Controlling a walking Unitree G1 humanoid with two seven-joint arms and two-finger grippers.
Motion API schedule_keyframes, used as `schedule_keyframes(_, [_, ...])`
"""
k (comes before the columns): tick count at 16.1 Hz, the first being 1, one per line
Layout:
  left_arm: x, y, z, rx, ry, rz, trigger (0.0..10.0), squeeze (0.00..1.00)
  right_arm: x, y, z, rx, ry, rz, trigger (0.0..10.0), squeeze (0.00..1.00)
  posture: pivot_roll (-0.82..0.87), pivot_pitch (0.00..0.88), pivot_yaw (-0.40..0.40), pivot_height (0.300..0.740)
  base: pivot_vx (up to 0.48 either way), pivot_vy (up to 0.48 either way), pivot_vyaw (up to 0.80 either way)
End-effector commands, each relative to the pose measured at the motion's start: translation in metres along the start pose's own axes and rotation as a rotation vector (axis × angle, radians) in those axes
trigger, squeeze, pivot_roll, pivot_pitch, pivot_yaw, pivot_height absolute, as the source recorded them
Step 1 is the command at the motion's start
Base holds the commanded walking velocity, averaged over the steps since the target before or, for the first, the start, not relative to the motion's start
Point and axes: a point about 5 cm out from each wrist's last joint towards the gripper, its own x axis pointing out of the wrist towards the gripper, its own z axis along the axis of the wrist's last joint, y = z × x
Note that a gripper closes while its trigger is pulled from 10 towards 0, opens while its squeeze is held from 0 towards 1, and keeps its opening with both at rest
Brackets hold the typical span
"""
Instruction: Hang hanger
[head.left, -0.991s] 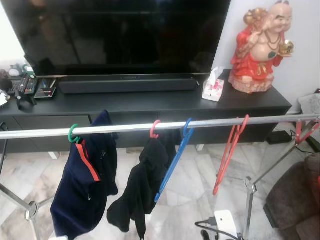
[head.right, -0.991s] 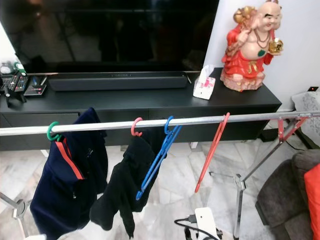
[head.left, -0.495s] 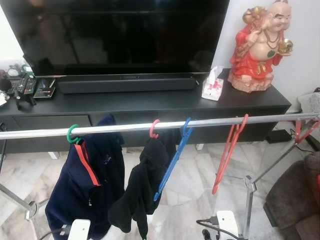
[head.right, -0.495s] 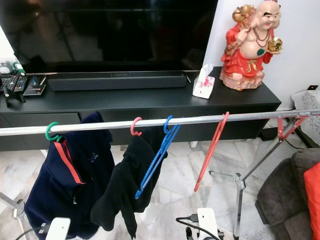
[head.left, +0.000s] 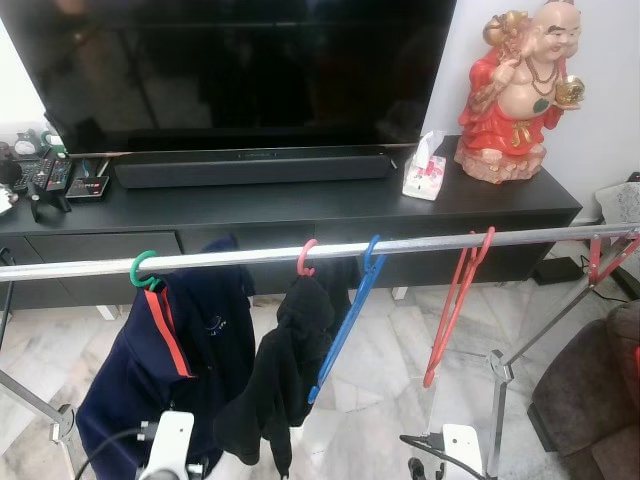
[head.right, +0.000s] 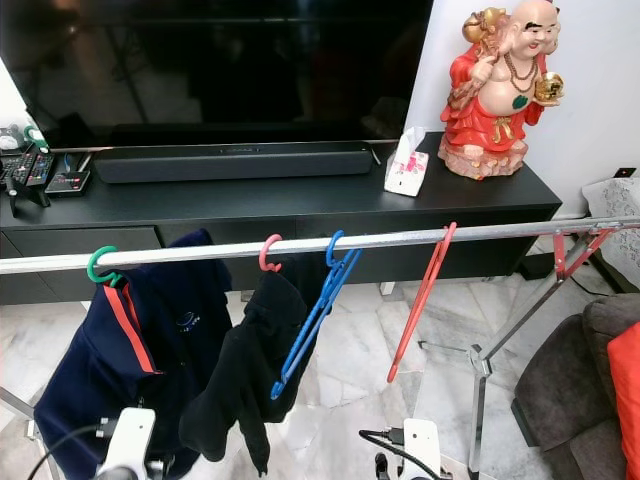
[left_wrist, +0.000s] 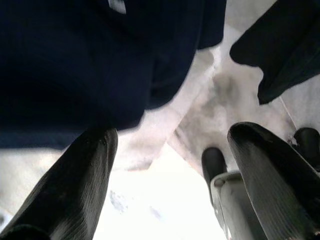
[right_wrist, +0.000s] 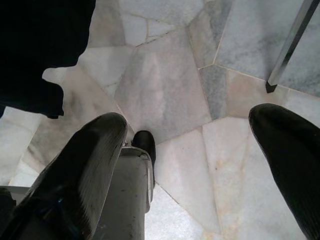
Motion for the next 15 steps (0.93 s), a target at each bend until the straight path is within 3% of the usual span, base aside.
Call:
schedule_keyframes(1, [-0.002, 0.000, -0.011, -0.025, 0.043, 0.011, 10.0, 0.00, 0.000, 0.001, 0.001, -0.003, -0.001, 0.007, 10.0, 0.00, -0.08, 0.000, -0.017, 0.740, 0.000, 0.000, 0.00])
schedule_keyframes(4, [-0.004, -0.001, -0.020, -0.032, 0.069, 0.007, 10.0, 0.00, 0.000, 0.001, 0.001, -0.016, 0.001, 0.007, 10.0, 0.00, -0.09, 0.000, -0.007, 0.740, 0.000, 0.000, 0.00])
schedule_keyframes(7, [-0.002, -0.007, -0.012, -0.035, 0.041, -0.007, 10.0, 0.00, 0.000, 0.000, 0.001, -0.055, 0.008, 0.010, 10.0, 0.00, -0.09, 0.000, -0.011, 0.740, 0.000, 0.000, 0.00])
schedule_keyframes(10, [-0.001, -0.010, -0.008, -0.021, 0.025, -0.012, 10.0, 0.00, 0.000, 0.000, 0.001, -0.052, 0.005, 0.014, 10.0, 0.00, -0.09, 0.000, -0.010, 0.740, -0.250, 0.000, 0.00])
schedule_keyframes(15, [-0.004, -0.013, -0.018, -0.013, 0.053, -0.021, 10.0, 0.00, 0.000, 0.001, 0.001, -0.047, 0.002, 0.015, 10.0, 0.00, -0.09, 0.000, -0.008, 0.740, -0.283, 0.000, 0.00])
